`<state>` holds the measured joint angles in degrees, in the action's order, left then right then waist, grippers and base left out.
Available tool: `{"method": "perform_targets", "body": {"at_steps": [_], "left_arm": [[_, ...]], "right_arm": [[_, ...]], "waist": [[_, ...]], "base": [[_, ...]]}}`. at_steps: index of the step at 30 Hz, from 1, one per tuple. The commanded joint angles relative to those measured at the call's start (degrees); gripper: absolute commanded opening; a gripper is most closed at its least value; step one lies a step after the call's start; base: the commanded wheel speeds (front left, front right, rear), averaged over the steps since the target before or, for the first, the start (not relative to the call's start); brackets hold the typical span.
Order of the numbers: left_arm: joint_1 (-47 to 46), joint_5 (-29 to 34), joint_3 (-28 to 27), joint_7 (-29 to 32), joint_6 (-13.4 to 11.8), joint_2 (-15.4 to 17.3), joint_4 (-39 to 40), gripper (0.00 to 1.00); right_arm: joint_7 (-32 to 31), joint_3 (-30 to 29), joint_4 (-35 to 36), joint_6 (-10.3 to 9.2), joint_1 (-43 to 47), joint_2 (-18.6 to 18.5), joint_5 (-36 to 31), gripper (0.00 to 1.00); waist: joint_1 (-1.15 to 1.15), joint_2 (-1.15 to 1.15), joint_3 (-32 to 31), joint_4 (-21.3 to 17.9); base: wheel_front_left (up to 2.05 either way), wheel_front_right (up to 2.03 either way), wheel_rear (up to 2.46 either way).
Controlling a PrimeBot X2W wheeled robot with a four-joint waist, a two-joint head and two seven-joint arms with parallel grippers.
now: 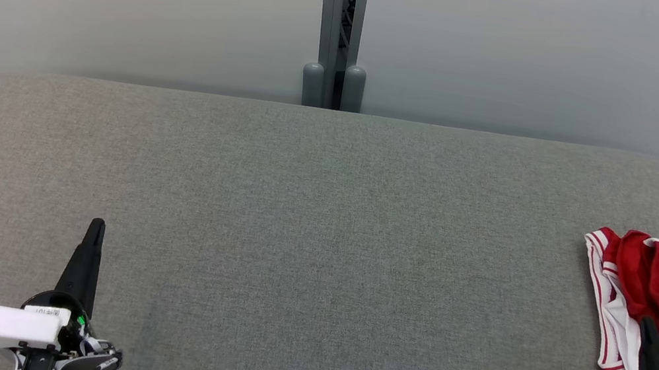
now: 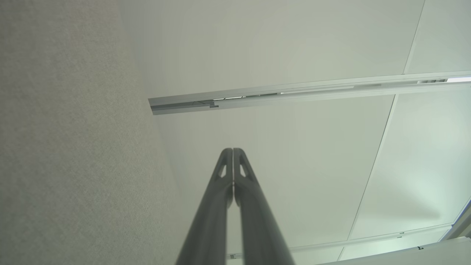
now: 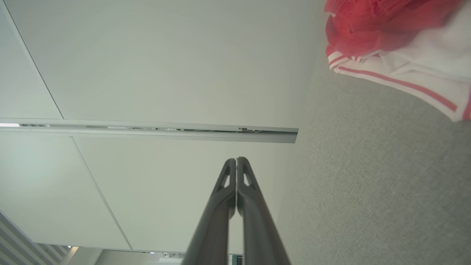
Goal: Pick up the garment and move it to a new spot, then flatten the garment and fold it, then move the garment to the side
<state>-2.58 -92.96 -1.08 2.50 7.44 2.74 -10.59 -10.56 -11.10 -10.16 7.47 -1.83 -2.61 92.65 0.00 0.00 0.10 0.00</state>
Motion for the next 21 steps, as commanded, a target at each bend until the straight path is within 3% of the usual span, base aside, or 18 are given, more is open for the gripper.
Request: {"method": "perform_targets", "body": {"at_steps": [1,21], "left_arm": [[-0.69,-0.19,-0.33,0.13,0.19,0.25,0.18,0.0],[-0.69,-0.19,-0.32,0.13,0.19,0.25,0.19,0.0]], "right_arm": [[-0.07,-0.36,0.11,0.04,-0.46,-0.59,0.07,0.0],[-0.09,-0.38,0.11,0.04,-0.46,-0.58,0.04,0.0]], "waist": [[0.0,0.0,0.0,0.0],[0.0,0.0,0.0,0.0]], "base": [[0.0,0.0,0.0],[0.0,0.0,0.0]]}}
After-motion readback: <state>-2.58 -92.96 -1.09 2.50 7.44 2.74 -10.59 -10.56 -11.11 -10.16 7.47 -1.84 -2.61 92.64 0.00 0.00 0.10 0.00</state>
